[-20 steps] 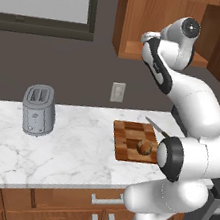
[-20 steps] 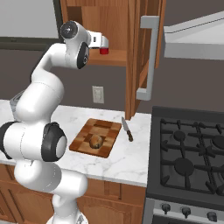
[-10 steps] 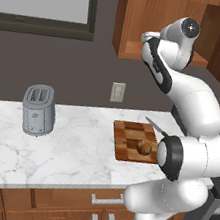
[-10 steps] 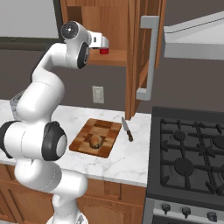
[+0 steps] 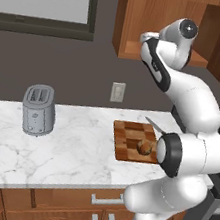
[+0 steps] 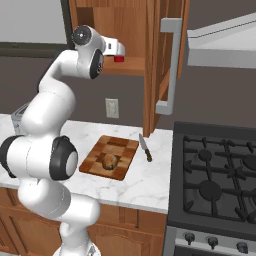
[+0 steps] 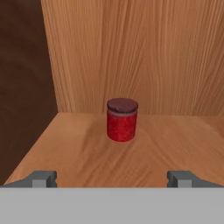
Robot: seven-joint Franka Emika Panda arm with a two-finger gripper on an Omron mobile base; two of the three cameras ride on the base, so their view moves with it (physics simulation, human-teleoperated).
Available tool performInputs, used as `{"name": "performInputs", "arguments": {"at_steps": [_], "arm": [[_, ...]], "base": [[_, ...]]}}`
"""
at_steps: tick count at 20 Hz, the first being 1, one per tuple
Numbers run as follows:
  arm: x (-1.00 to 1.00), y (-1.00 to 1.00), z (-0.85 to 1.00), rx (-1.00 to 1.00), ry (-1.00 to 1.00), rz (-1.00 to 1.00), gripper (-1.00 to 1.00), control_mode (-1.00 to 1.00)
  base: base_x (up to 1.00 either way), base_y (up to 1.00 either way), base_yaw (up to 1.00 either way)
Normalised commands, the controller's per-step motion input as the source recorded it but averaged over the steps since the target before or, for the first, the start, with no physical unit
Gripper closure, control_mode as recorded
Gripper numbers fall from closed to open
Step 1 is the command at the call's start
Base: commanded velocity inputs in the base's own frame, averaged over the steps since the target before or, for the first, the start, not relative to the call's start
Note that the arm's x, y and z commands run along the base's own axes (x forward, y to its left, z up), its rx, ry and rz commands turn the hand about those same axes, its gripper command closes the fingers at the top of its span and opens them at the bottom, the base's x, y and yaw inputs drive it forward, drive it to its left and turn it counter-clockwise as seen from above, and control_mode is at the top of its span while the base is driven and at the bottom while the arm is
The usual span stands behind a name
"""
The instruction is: Pick the bread, place it on the cutting board, pick the jam, place it on the counter, and close the cabinet.
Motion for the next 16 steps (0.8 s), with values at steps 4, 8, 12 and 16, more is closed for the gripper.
{"name": "performInputs", "arguments": {"at_steps": [4,8,12,16], "arm": [[0.14,-0.01,-0.01,0.02,0.00,0.00,-1.00,-1.00],[0.13,-0.05,0.00,0.03,0.00,0.00,-1.00,-1.00],[0.12,-0.05,0.00,0.02,0.00,0.00,-1.00,-1.00],[0.13,-0.06,-0.01,0.01,0.00,0.00,-1.00,-1.00]], "base": [[0.00,0.00,0.00],[0.00,0.00,0.00],[0.00,0.00,0.00],[0.00,0.00,0.00]]}}
